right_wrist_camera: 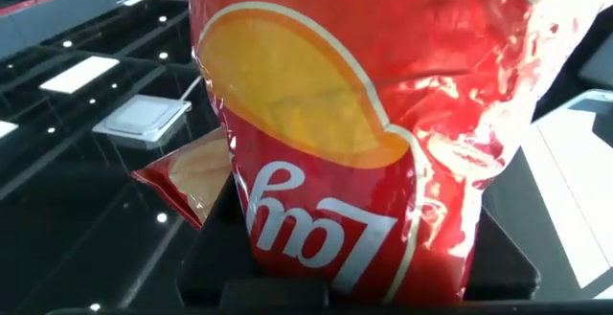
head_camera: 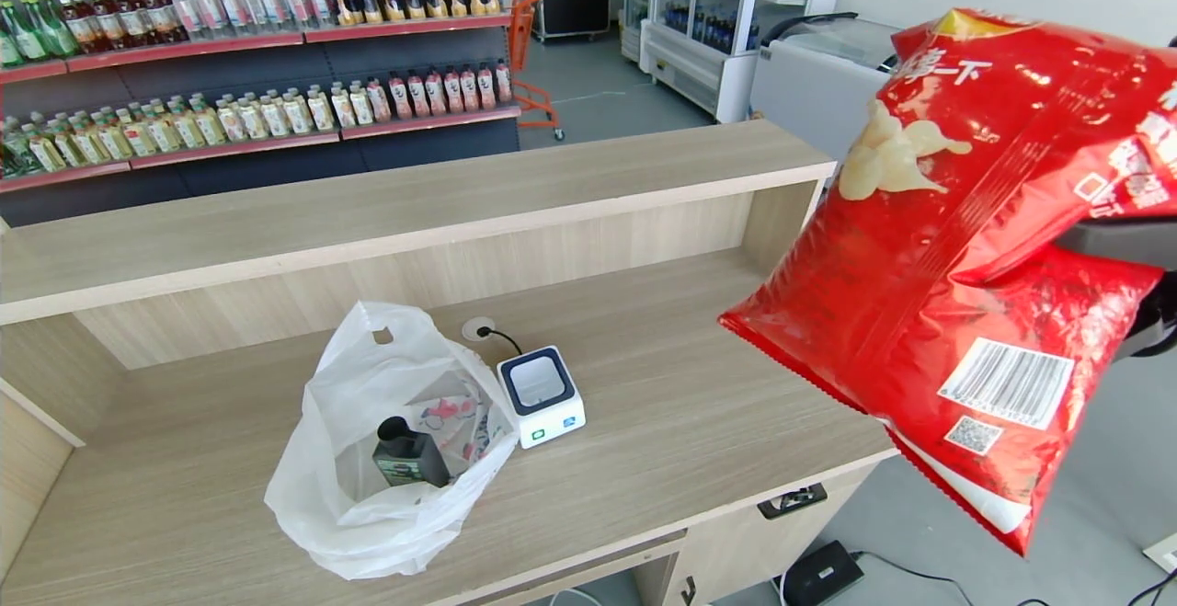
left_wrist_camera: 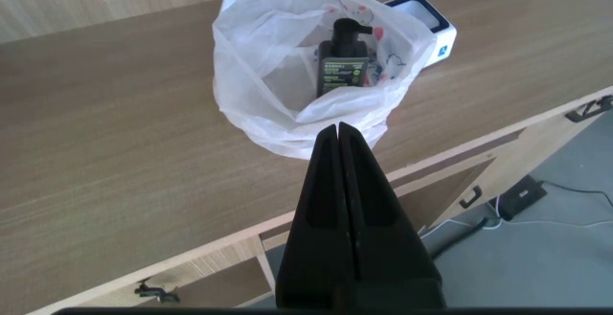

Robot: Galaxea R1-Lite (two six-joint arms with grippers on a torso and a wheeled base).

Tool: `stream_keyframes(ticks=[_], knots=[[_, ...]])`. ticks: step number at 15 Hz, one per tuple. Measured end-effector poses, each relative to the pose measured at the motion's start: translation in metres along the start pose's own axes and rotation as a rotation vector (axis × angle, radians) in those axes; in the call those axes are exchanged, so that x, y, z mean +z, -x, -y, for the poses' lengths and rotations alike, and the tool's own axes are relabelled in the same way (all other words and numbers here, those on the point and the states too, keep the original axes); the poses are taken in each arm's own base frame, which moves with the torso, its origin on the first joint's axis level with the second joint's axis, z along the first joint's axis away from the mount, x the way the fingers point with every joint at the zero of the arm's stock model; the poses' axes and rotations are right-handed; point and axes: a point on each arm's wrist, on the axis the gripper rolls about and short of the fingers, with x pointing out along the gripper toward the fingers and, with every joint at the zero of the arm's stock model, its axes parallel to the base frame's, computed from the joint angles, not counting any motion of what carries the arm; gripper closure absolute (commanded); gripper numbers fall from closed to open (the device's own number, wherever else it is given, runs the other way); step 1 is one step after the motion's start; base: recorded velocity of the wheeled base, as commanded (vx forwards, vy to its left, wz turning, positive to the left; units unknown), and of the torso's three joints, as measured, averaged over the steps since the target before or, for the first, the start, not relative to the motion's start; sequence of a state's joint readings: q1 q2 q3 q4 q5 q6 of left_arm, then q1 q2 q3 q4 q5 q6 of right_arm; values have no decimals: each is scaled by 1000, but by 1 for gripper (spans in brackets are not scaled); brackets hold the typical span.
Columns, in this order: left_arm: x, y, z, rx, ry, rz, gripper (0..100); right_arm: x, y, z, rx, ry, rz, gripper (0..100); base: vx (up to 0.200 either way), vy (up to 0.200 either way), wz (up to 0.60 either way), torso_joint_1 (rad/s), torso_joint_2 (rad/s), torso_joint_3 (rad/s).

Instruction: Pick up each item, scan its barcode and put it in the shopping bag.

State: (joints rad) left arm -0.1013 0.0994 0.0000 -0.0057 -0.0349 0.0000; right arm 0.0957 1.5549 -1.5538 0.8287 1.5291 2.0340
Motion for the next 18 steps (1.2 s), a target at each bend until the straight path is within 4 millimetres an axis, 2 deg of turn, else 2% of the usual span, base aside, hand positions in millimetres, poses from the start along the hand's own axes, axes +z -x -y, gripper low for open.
stream_keyframes(ticks=[8, 11, 12, 14, 16, 18], knots=[[0, 0, 0, 0, 0, 0, 100, 8, -17, 11, -76, -56, -18, 100, 0, 0, 0, 0, 0, 0], [0, 0, 0, 0, 0, 0, 100, 4, -19, 10, -86, -4, -24, 100, 0, 0, 0, 0, 0, 0], [0, 0, 0, 0, 0, 0, 100, 0, -17, 5, -70, 86, -26, 100, 0, 0, 0, 0, 0, 0], [0, 0, 0, 0, 0, 0, 100, -12, -4, -12, -5, 421, -14, 100, 0, 0, 0, 0, 0, 0], [0, 0, 0, 0, 0, 0, 100, -22, 10, -27, 52, 958, 20, 100, 0, 0, 0, 0, 0, 0], [0, 0, 0, 0, 0, 0, 100, -22, 15, -36, 66, 1517, 51, 100, 0, 0, 0, 0, 0, 0]])
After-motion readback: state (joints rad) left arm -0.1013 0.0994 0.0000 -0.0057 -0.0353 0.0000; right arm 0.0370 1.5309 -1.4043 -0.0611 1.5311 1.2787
